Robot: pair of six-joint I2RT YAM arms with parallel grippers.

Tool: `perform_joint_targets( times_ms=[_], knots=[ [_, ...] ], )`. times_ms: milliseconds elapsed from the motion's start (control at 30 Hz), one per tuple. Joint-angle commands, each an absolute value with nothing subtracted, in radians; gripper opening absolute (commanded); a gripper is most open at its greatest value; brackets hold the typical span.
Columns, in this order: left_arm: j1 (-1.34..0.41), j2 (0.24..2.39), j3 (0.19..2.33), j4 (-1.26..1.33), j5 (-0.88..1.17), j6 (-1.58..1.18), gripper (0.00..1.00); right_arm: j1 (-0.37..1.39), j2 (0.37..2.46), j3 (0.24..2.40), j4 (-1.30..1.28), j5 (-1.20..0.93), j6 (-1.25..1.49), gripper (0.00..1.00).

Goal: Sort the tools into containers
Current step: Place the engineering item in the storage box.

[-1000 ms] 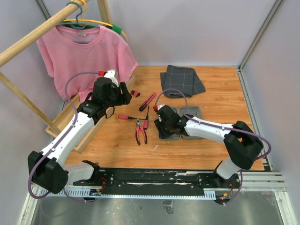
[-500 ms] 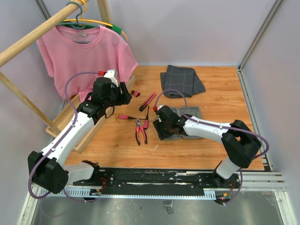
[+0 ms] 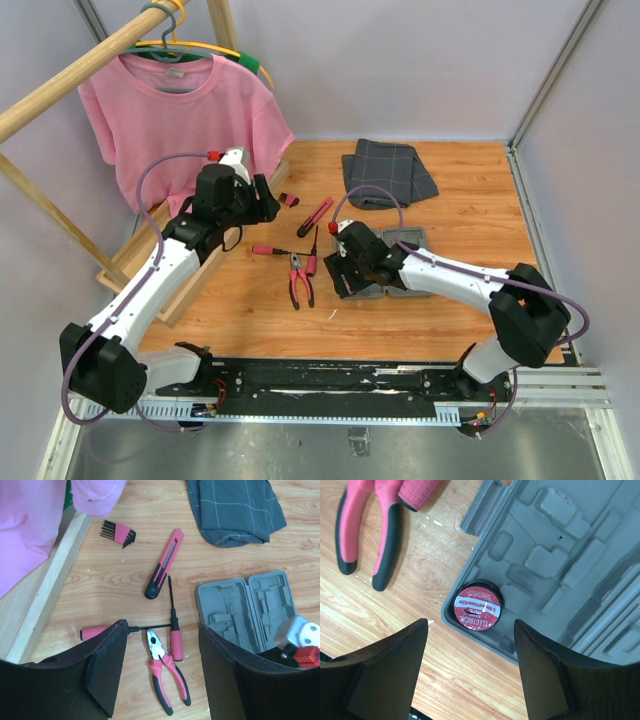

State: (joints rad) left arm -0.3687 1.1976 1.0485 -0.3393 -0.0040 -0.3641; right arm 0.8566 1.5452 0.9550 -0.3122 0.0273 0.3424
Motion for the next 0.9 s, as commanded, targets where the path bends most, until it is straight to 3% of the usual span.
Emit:
perform_joint_targets(
  times_ms=[0, 333, 600, 867],
  knots=[
    [-0.333, 1.181, 1.047, -0.333, 0.025, -0.367, 0.63, 0.841, 1.476, 0.972, -0.328, 0.028, 0.317, 0.71],
    [-0.312, 1.093, 1.008, -0.298, -0.040, -0.373, 0.69, 0.840, 1.319, 0.886, -0.287, 0.136, 0.314, 0.74],
    [-0.318, 1.102, 0.955, -0.239, 0.049, -0.493, 0.69, 0.839, 1.241, 0.887, -0.350, 0.163, 0.264, 0.74],
    [-0.486, 1.163, 0.956, -0.237, -0.082, -0.522, 0.66, 0.786, 1.202, 0.882, -0.351, 0.104, 0.277, 0.73]
  ],
)
